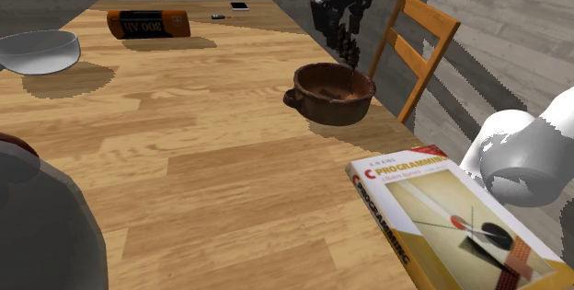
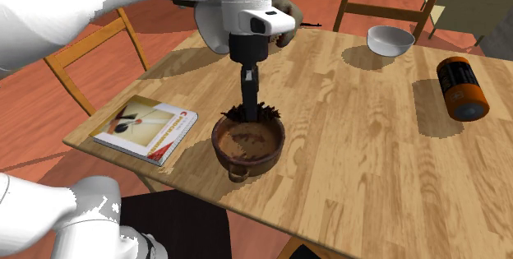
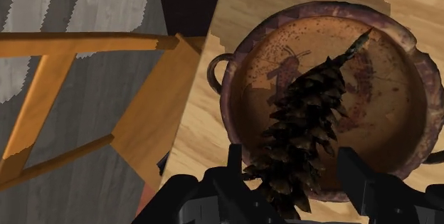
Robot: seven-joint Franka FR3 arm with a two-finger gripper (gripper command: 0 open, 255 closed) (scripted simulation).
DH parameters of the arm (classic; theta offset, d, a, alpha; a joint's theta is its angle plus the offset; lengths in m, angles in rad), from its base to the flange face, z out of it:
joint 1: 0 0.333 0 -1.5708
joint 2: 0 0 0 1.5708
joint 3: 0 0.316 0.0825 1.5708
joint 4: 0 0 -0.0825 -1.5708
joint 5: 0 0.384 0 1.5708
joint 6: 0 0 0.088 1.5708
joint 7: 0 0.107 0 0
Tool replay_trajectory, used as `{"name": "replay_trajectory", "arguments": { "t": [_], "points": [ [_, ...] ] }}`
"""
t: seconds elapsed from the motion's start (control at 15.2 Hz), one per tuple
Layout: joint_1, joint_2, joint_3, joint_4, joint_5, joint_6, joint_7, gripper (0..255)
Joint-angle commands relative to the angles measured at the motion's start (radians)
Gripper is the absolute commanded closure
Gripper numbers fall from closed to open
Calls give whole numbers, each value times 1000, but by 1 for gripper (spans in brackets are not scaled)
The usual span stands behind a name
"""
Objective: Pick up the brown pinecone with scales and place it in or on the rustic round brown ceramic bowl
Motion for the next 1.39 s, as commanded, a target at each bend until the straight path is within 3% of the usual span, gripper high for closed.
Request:
{"name": "replay_trajectory", "arguments": {
  "t": [0.0,0.66,1.19,1.25,1.32],
  "points": [
    [2,-10,-1,-37,3,28,5,255],
    [9,-41,-3,-199,14,157,27,255],
    [9,-41,-3,-199,14,157,27,255],
    [9,-41,-3,-199,14,157,27,0],
    [9,-41,-3,-199,14,157,27,0]
  ]
}}
